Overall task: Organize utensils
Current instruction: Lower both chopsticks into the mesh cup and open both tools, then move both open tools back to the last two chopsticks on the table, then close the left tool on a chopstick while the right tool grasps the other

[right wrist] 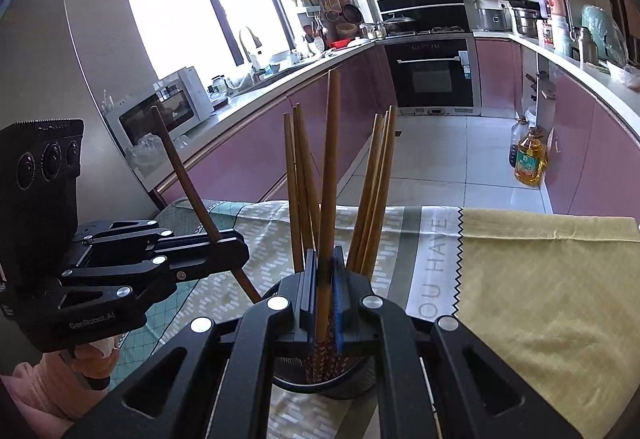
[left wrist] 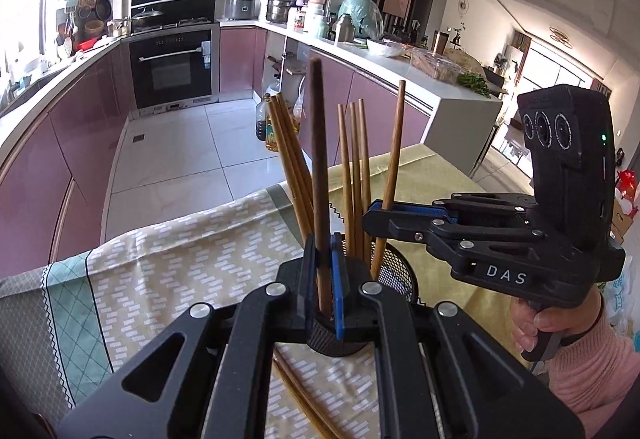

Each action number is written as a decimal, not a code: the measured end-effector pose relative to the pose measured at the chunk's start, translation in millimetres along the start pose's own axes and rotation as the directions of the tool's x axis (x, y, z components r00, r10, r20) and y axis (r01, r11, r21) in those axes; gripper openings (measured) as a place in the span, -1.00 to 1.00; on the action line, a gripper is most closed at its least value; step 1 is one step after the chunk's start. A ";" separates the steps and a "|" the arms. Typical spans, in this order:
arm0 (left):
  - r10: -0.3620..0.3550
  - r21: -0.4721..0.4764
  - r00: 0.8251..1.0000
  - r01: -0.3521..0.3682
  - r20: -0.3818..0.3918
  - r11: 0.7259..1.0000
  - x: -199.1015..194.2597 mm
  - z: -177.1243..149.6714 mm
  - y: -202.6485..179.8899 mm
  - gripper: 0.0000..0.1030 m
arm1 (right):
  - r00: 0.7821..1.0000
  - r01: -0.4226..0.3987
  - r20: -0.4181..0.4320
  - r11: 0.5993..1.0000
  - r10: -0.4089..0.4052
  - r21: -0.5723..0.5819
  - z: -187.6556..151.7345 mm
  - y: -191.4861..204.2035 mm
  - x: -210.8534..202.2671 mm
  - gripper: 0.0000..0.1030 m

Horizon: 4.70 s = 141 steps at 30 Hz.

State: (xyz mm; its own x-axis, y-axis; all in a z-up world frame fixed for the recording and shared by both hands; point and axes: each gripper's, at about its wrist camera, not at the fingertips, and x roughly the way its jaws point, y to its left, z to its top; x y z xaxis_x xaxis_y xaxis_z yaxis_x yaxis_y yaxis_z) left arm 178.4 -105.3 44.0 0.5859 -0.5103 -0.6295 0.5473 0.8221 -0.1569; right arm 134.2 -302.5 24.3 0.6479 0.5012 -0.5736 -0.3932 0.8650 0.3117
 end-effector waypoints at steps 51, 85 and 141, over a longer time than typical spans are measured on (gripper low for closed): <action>0.188 -0.115 0.972 -0.205 -0.142 0.972 -15.5 -167.4 38.5 0.02 | 0.958 -0.084 -0.281 0.993 0.056 -0.088 -133.6 74.2 41.7 -0.25; 0.109 -0.049 0.978 -0.120 -0.177 0.992 -3.0 -180.1 1.3 0.06 | 0.951 0.026 -0.301 0.990 -0.067 -0.136 -130.7 68.2 39.5 -0.40; 0.203 -0.093 0.960 -0.224 -0.191 0.970 12.4 -169.5 17.7 -0.85 | 0.971 -0.070 -0.232 0.996 0.056 -0.050 -119.5 63.3 36.1 -0.89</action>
State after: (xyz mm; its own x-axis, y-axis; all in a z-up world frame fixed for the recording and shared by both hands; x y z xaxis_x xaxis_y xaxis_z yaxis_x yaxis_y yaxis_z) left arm 94.1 -54.3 -95.6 0.5601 -0.2747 -0.7815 0.3440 0.9354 -0.0822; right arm 54.8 -232.4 -67.3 0.4558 0.5300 -0.7151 -0.4693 0.8258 0.3128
